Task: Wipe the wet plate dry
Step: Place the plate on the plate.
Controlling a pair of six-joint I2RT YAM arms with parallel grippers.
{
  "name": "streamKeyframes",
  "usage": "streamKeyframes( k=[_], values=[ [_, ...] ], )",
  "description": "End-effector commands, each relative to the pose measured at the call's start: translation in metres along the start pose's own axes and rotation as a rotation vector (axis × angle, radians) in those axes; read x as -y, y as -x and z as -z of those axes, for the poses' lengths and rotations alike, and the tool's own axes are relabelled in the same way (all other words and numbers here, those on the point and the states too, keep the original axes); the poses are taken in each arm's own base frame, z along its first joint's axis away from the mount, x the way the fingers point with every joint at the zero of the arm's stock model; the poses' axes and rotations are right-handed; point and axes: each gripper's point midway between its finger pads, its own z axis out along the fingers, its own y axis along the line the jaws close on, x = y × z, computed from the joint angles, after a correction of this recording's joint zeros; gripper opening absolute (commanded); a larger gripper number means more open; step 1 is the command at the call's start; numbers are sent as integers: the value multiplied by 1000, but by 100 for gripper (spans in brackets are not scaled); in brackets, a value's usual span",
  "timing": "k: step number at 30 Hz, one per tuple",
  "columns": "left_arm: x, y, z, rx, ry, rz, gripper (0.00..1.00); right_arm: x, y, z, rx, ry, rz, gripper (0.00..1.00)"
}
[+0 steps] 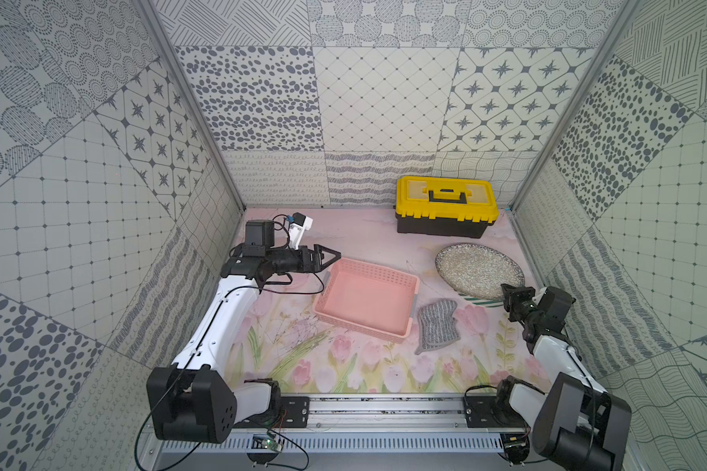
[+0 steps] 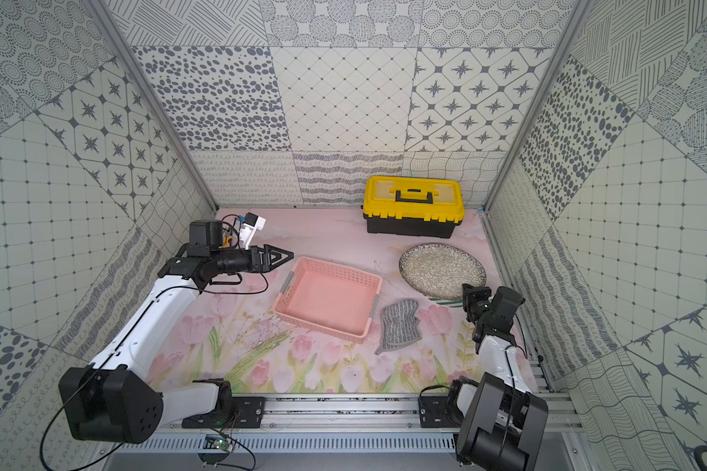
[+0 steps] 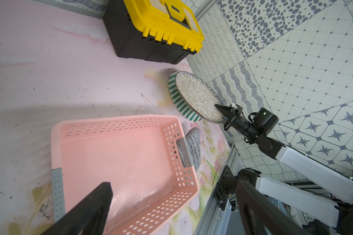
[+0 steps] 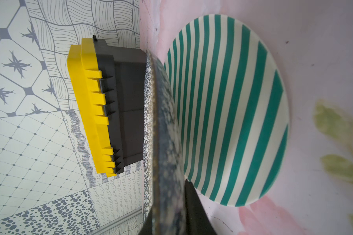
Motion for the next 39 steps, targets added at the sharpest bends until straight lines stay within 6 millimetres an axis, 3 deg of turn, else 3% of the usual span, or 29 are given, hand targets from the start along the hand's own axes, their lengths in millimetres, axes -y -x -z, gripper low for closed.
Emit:
streamKeyframes(
  k=[1,17,28,34,39],
  values=[
    [5,11,2,35,-39,-45,100,-92,23,14,80,316,168,0],
    [7,11,2,40,-50,-38,100,-79,38,-19,81,280,173,0],
    [7,10,2,44,-56,-32,100,-25,27,-27,27,45,156,1],
    [7,11,3,49,-50,-36,100,-1,25,-24,26,-67,164,17],
    [6,12,3,53,-39,-39,100,17,24,-27,19,-134,152,24]
  ],
)
